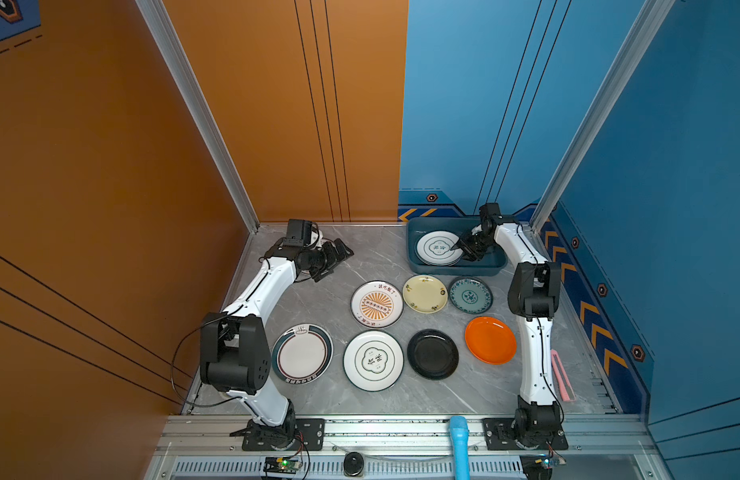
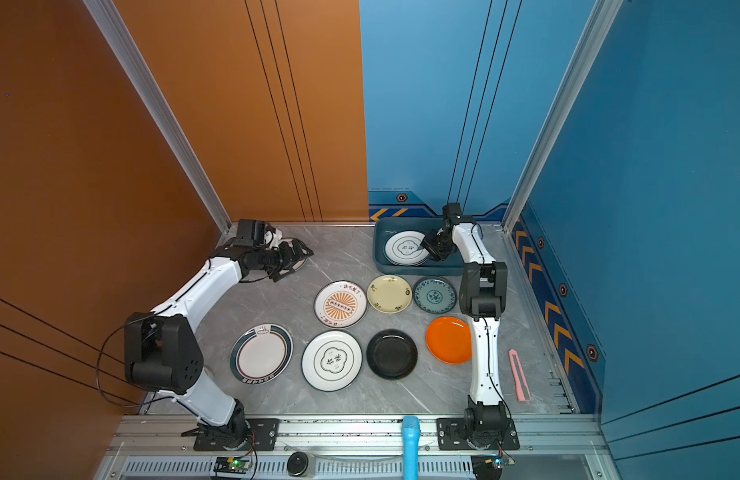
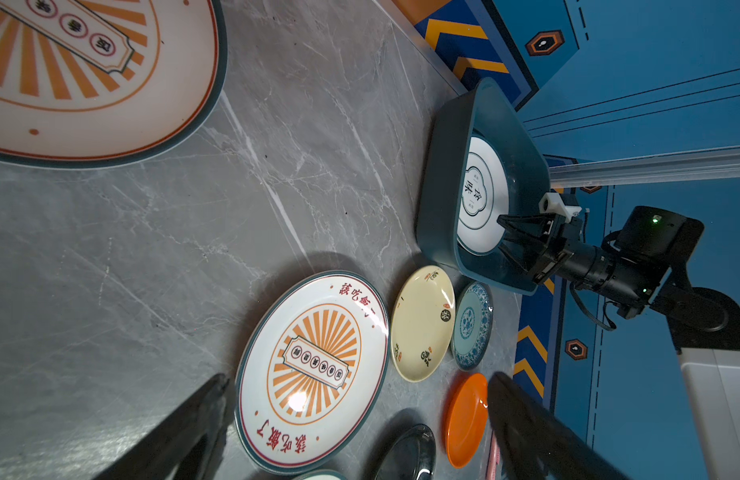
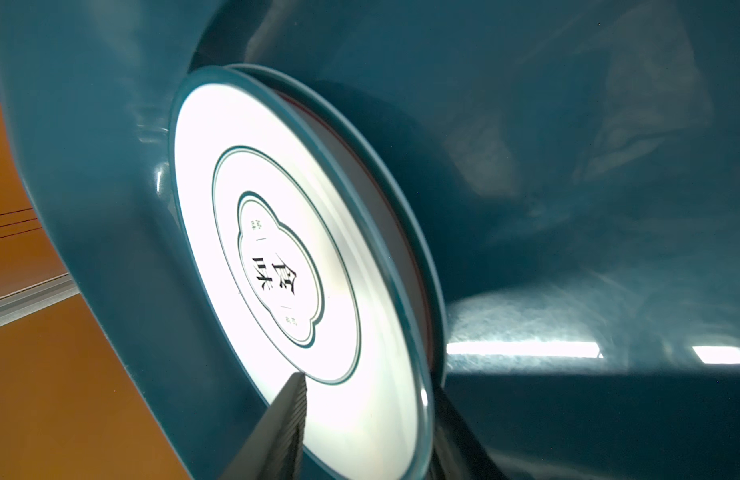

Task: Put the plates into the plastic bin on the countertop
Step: 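Lower the plate into teal bin with right gripper while left gripper withdraws, then open and raise right gripper while left gripper grasps near sunburst plate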

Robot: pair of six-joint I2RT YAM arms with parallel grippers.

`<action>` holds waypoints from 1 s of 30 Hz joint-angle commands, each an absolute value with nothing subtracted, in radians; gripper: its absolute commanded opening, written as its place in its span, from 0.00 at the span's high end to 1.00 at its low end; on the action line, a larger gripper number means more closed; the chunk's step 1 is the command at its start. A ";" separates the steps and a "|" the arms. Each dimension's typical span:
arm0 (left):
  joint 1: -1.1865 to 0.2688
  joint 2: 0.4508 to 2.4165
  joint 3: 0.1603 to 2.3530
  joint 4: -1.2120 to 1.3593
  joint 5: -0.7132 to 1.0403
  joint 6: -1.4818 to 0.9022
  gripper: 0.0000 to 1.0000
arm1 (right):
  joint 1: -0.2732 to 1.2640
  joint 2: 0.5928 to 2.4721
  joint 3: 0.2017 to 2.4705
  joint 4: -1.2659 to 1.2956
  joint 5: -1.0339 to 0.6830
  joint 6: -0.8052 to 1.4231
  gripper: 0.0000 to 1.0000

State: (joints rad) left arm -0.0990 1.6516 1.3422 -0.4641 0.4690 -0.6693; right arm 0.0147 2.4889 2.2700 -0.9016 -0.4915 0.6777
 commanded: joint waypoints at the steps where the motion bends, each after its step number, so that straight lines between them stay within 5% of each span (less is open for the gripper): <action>1: -0.101 1.660 1.330 -0.471 0.485 -0.646 0.03 | 0.002 2.417 2.304 -0.940 -0.469 0.659 0.54; 30: -0.125 1.683 1.282 -0.538 0.476 -0.516 0.06 | -0.025 2.397 2.447 -1.035 -0.387 0.577 0.50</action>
